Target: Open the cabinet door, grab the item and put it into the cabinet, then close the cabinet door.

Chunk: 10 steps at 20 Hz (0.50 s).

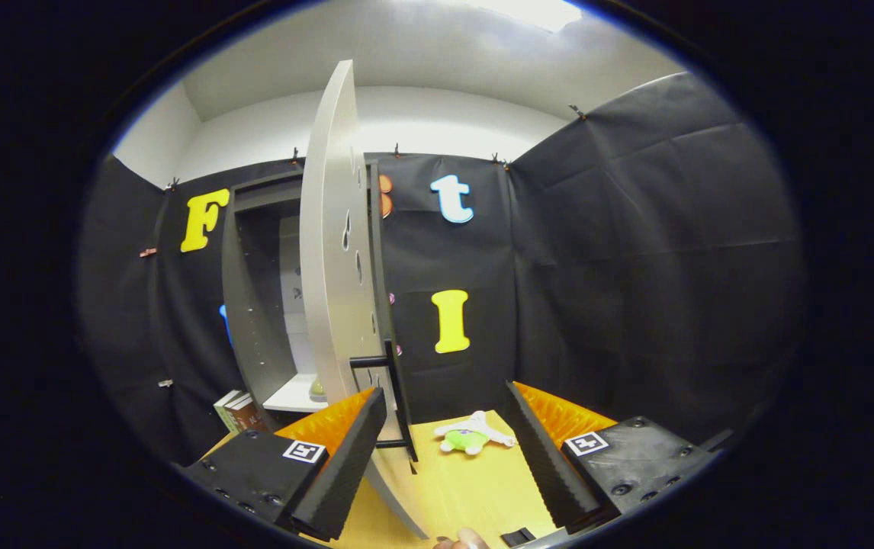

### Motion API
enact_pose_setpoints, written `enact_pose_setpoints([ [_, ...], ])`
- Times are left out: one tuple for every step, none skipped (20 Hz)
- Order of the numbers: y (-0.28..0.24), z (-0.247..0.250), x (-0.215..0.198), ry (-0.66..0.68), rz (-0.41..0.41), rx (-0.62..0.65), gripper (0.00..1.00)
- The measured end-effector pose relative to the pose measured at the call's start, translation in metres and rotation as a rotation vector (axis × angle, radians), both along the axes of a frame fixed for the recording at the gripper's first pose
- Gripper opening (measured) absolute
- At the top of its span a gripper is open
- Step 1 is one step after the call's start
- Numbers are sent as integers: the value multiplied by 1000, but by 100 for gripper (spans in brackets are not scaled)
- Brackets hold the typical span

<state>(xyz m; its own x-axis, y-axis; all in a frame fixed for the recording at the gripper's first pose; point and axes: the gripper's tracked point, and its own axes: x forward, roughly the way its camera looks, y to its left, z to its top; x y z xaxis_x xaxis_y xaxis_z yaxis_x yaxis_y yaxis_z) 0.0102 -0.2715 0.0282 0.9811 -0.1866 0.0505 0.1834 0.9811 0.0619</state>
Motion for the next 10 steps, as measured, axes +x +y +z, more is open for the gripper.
enact_pose_setpoints([
  [-2, -4, 1, 15, 15, -9, 98],
  [-7, -5, 0, 22, 28, -12, 97],
  [-4, -4, 3, 24, 51, -1, 97],
  [-3, -3, 2, 27, 70, 11, 97],
  [-2, -2, 2, 30, 83, 19, 98],
  [-1, -2, 1, 32, 89, 19, 98],
  [0, -3, 2, 31, 93, 13, 98],
  [3, -3, 1, 29, 97, 7, 98],
  [8, -1, 0, 29, 105, 2, 98],
  [14, 1, -2, 32, 116, 0, 98],
])
